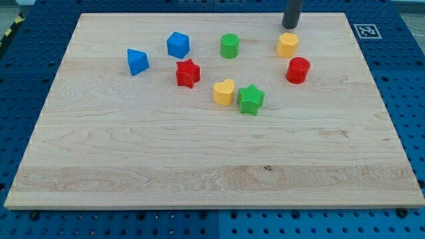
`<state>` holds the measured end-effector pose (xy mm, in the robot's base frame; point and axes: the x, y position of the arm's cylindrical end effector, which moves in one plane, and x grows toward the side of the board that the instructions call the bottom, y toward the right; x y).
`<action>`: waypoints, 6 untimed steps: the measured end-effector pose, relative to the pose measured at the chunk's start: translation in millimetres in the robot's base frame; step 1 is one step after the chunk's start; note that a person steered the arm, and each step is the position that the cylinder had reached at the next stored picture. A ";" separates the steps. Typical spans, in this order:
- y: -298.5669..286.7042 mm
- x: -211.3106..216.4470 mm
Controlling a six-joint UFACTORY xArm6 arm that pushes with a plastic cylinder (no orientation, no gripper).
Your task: Move the hexagon left above the red circle
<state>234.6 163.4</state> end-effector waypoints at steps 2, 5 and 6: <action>0.0 39.1; -33.1 66.3; -51.7 60.9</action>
